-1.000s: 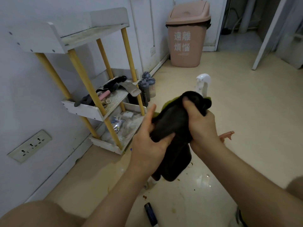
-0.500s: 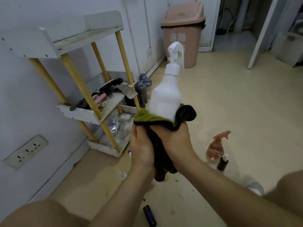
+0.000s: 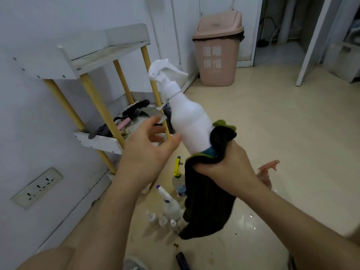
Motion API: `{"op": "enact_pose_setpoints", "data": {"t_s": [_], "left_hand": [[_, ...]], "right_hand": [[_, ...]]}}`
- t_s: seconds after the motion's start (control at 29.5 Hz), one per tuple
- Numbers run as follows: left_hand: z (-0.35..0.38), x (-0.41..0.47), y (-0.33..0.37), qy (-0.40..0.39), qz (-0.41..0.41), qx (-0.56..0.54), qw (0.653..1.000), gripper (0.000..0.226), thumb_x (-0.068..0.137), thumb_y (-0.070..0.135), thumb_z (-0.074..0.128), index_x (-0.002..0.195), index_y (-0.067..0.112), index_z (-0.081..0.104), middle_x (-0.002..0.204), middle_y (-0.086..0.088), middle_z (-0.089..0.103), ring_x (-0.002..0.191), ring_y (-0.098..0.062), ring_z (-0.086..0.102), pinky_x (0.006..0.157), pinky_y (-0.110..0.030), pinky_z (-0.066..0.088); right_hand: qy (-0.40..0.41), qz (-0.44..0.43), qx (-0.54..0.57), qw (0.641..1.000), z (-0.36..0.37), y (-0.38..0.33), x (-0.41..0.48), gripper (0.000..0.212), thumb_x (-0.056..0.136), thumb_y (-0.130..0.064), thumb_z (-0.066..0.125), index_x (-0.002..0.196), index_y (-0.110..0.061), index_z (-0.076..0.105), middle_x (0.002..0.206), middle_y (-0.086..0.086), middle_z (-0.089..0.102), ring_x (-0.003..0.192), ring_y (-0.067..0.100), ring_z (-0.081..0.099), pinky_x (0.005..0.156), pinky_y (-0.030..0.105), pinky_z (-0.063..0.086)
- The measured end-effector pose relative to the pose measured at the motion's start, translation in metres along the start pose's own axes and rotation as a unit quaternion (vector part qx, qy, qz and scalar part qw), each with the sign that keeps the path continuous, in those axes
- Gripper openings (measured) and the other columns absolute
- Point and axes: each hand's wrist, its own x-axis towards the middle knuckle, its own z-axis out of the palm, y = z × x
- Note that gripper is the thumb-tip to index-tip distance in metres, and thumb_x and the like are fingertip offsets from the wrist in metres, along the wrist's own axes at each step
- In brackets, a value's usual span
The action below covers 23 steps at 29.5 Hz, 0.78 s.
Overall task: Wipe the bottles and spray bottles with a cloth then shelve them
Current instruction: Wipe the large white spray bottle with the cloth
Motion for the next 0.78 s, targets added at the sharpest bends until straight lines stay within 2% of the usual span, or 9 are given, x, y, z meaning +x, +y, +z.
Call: {"op": "enact_pose_setpoints", "data": {"t_s": [0.03,0.1,0.2,0.34,0.41,0.47,0.61,0.71,0.78], "left_hand": [[0.005,0.002,0.005,-0.026,-0.040,-0.175,0.983,0.067,0.074,0.047,0.074,0.134,0.024,0.052,0.117,0.009,0.066,0.102,-0.008,0.066,0.086,-0.030,0.054],[0.023,0.004,0.005,-0.010,-0.084,-0.340,0.936,0.060,0.067,0.039,0.073,0.121,0.019,0.057,0.109,0.002,0.070,0.097,-0.015,0.070,0.080,-0.033,0.058],[0.040,0.007,-0.001,0.077,-0.086,-0.401,0.909,0.028,0.076,0.015,0.078,0.099,0.018,0.062,0.091,-0.001,0.072,0.083,-0.020,0.071,0.074,-0.038,0.059],[0.038,0.009,-0.017,0.029,-0.066,-0.465,0.883,0.044,0.062,0.012,0.079,0.102,0.009,0.062,0.086,-0.005,0.069,0.080,-0.024,0.068,0.074,-0.042,0.059],[0.037,0.006,-0.018,-0.060,-0.053,-0.524,0.848,0.054,0.057,0.020,0.077,0.106,0.008,0.059,0.089,-0.009,0.066,0.082,-0.025,0.066,0.075,-0.042,0.058],[0.037,0.003,-0.018,-0.148,-0.031,-0.556,0.818,0.060,0.055,0.021,0.080,0.110,0.009,0.058,0.094,-0.013,0.066,0.088,-0.027,0.065,0.080,-0.043,0.056],[0.031,0.005,-0.018,-0.197,0.027,-0.559,0.805,0.061,0.058,0.029,0.084,0.111,0.010,0.060,0.095,-0.013,0.068,0.090,-0.027,0.066,0.085,-0.043,0.054],[0.016,0.012,-0.015,-0.109,-0.010,-0.475,0.873,0.059,0.066,0.026,0.073,0.121,0.007,0.058,0.101,-0.011,0.067,0.092,-0.026,0.065,0.082,-0.043,0.055],[0.016,0.011,-0.011,-0.047,-0.055,-0.397,0.915,0.063,0.067,0.023,0.083,0.122,0.012,0.057,0.105,-0.008,0.068,0.095,-0.025,0.068,0.077,-0.041,0.058]], "right_hand": [[-0.007,-0.035,-0.046,0.998,0.003,-0.002,-0.006,0.067,0.053,-0.051,0.079,0.112,-0.029,0.056,0.098,-0.009,0.065,0.089,0.012,0.064,0.072,0.033,0.055],[-0.021,-0.093,-0.078,0.992,0.008,-0.007,-0.015,0.070,0.055,-0.055,0.075,0.117,-0.033,0.052,0.101,-0.009,0.062,0.091,0.014,0.063,0.072,0.035,0.054],[-0.096,-0.093,-0.028,0.991,0.003,-0.004,-0.010,0.041,0.060,-0.049,0.080,0.093,-0.046,0.057,0.090,-0.015,0.065,0.084,0.005,0.063,0.070,0.027,0.052],[-0.159,0.016,0.123,0.979,-0.006,-0.003,-0.004,0.020,0.070,-0.047,0.073,0.071,-0.028,0.069,0.070,-0.010,0.070,0.072,0.006,0.067,0.069,0.030,0.052],[-0.214,0.133,0.272,0.929,-0.009,-0.007,-0.006,0.027,0.088,-0.042,0.062,0.086,-0.017,0.068,0.080,0.001,0.074,0.077,0.015,0.072,0.073,0.034,0.056],[-0.292,0.236,0.371,0.850,-0.013,-0.007,-0.010,0.044,0.077,-0.053,0.055,0.096,-0.015,0.066,0.083,0.003,0.076,0.076,0.015,0.073,0.070,0.029,0.058],[-0.413,0.197,0.433,0.776,-0.014,-0.002,-0.014,0.054,0.045,-0.041,0.095,0.090,-0.015,0.079,0.093,0.009,0.076,0.084,0.019,0.074,0.069,0.028,0.059],[-0.382,0.103,0.343,0.852,-0.015,-0.009,-0.010,0.042,0.062,-0.006,0.083,0.102,-0.012,0.072,0.098,0.006,0.075,0.091,0.019,0.072,0.076,0.028,0.058],[-0.272,0.006,0.162,0.949,-0.013,-0.016,-0.009,0.047,0.066,-0.017,0.085,0.108,-0.023,0.065,0.096,-0.007,0.074,0.092,0.010,0.070,0.078,0.027,0.057]]}}
